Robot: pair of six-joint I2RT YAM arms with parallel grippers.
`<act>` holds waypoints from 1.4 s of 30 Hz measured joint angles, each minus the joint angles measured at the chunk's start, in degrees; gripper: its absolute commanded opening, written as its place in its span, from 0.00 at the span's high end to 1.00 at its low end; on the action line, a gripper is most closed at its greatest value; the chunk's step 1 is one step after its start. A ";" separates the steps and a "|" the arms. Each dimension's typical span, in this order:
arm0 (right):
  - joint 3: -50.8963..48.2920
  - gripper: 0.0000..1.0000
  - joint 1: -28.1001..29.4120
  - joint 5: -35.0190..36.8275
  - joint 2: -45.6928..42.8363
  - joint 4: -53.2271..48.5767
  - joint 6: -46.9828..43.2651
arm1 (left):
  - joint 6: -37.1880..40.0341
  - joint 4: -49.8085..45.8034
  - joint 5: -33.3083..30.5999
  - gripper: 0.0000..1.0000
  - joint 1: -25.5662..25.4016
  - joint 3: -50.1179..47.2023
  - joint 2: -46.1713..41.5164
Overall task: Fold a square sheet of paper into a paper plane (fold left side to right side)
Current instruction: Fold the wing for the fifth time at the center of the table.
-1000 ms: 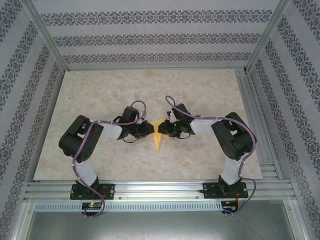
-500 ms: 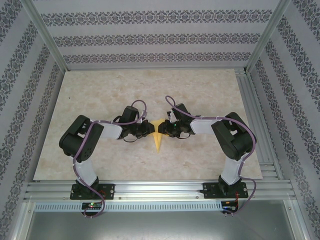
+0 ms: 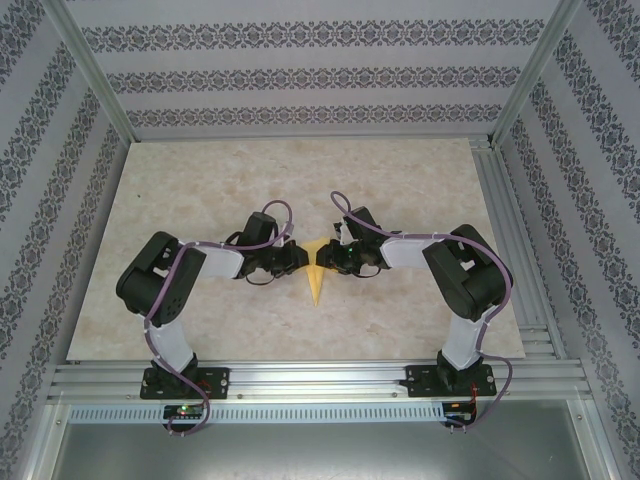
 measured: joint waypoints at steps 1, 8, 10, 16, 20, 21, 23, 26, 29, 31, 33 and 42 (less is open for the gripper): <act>0.00 0.68 0.00 0.00 0.00 0.00 0.00 | 0.00 -0.11 0.00 0.89 0.00 0.00 0.63; 0.00 0.67 0.00 -0.02 -0.02 -0.02 0.02 | 0.37 -2.43 -0.44 0.90 -0.28 1.29 1.81; 0.00 0.67 0.00 -0.04 -0.07 -0.07 0.02 | 0.81 -3.50 -0.66 0.90 -0.33 1.81 1.86; 0.02 0.64 0.00 -0.13 -0.96 -2.21 0.00 | 1.86 -5.44 -1.29 0.91 -0.61 2.69 1.92; 0.02 0.64 0.00 -0.24 -2.75 -3.50 0.00 | 2.16 -6.32 -1.51 0.92 -0.66 3.10 1.99; 0.02 0.64 0.00 -0.24 -3.23 -3.72 0.00 | 2.21 -6.38 -1.51 0.92 -0.66 3.15 2.01; 0.02 0.66 0.00 -0.26 -4.13 -4.11 0.00 | 2.25 -6.51 -1.53 0.92 -0.66 3.17 2.03; 0.00 0.71 0.00 -0.59 -5.05 -4.57 -0.02 | 2.45 -6.62 -1.53 0.92 -0.68 3.26 2.03; 0.00 0.76 0.00 -1.14 -5.38 -4.79 0.00 | 2.67 -7.10 -1.55 0.92 -0.70 3.48 2.05; 0.00 0.78 0.00 -1.55 -5.38 -4.76 0.11 | 2.82 -7.43 -1.55 0.92 -0.72 3.67 2.10; 0.00 0.80 0.00 -1.90 -5.38 -4.72 0.31 | 2.86 -7.61 -1.57 0.92 -0.74 3.76 2.12; 0.44 0.80 0.59 -2.99 -4.59 -2.91 2.21 | 2.89 -7.76 -1.62 0.93 -0.74 3.80 2.12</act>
